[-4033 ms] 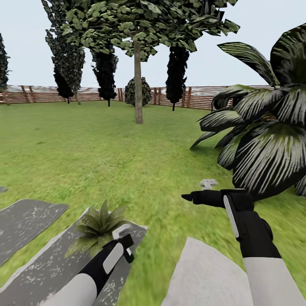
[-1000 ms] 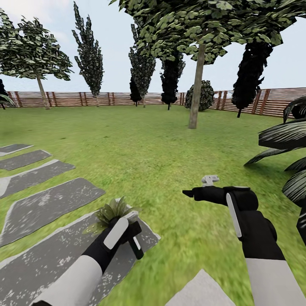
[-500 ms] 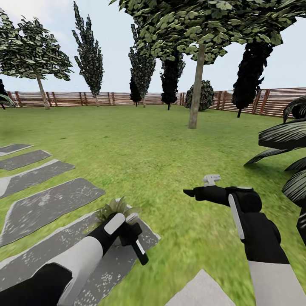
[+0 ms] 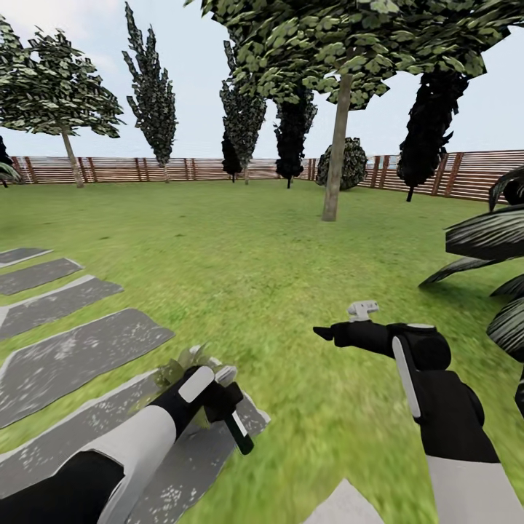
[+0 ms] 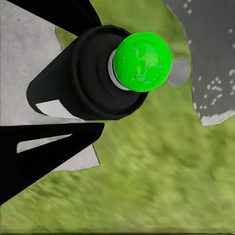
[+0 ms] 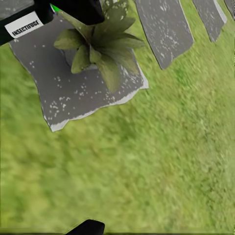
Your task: Pick up the pesticide atomizer in the garden and spray insectifuge to fully cover both potted plants in the garden.
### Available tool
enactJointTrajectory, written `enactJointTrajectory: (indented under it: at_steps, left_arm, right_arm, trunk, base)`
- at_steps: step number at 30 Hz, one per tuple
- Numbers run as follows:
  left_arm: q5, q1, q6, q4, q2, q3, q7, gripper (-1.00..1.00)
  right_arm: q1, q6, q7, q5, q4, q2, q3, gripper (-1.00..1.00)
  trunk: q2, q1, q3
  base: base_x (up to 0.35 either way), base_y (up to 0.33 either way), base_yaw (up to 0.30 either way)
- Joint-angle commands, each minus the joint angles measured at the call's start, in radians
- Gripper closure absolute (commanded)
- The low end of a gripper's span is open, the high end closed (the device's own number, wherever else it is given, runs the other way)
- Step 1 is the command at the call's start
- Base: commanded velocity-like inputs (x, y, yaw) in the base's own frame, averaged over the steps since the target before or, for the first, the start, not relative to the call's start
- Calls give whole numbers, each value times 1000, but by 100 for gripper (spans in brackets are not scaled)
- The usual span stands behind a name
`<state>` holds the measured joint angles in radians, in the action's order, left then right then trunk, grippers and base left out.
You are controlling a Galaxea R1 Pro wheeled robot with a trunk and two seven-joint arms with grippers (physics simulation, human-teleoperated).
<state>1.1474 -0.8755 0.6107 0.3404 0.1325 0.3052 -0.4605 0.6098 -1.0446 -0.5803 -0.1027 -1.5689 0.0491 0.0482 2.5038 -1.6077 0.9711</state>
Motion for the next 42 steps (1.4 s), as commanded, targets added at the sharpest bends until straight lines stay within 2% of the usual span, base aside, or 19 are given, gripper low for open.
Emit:
enactJointTrajectory:
  at_steps: [1, 4, 7, 8, 10, 13, 14, 16, 19, 23, 26, 29, 35, 42]
  left_arm:
    - [11, -1, 0, 2, 0, 7, -9, 100]
    - [-6, 0, -5, 10, 7, 8, -9, 100]
    - [-45, 5, -70, 18, 31, 10, -8, 100]
    - [-51, 13, -92, 20, 37, 25, -7, 100]
    - [-57, 45, -165, 33, 42, 98, -6, 100]
    - [-52, 107, -283, 102, 42, 251, 19, 100]
    - [-50, 122, -296, 126, 42, 275, 24, 100]
    - [-48, 152, -307, 150, 42, 301, 29, 100]
    - [-45, 168, -294, 158, 42, 313, 35, 100]
    - [-42, 176, -220, 138, 34, 312, 44, 100]
    - [-42, 177, -161, 81, 32, 310, 123, 100]
    - [-42, 178, -128, 34, 27, 309, 181, 100]
    - [-49, 180, -136, 3, 15, 311, 195, 100]
    - [-58, 181, -159, 2, 14, 318, 189, 100]
  right_arm:
    - [0, -3, -10, -11, -1, 0, 1, -100]
    - [-1, -3, -10, -11, -4, -1, 0, -100]
    - [-2, -3, -10, -11, -5, -2, -2, -100]
    - [-2, -3, -10, -12, -5, -3, -3, -100]
    - [-2, -3, -10, -13, -4, -3, -19, -100]
    - [-5, -3, -8, -16, 2, -5, -57, -100]
    - [-6, -3, -8, -17, 3, -6, -62, -100]
    - [-7, -3, -7, -18, 5, -6, -66, -100]
    - [-7, -3, -7, -19, 5, -6, -68, -100]
    - [-7, -3, -7, -19, 8, -6, -69, -100]
    - [-7, -3, -7, -19, 9, -6, -70, -100]
    - [-7, -3, -7, -19, 9, -6, -70, -100]
    - [-7, -3, -7, -20, 8, -6, -68, -100]
    - [-7, -3, -7, -19, 7, -5, -65, -100]
  trunk:
    - [0, 0, 1]
    - [0, 0, 1]
    - [0, 0, 1]
    - [0, 0, 1]
    - [0, 0, 1]
    - [0, 0, 1]
    - [0, 0, 1]
    - [0, 0, 1]
    - [0, 0, 1]
    - [0, 0, 1]
    - [0, 0, 1]
    - [0, 0, 1]
    - [0, 0, 1]
    - [0, 0, 1]
  base:
    - [307, -185, 0]
    - [290, -218, 31]
    - [177, -158, 193]
    - [70, -63, 249]
    - [37, -33, 265]
    - [12, -11, 277]
    - [4, -3, 281]
    - [2, -2, 282]
    - [1, -1, 283]
    - [0, 0, 283]
    - [0, 0, 283]
    - [0, 0, 283]
    - [0, 0, 283]
    - [0, -117, 142]
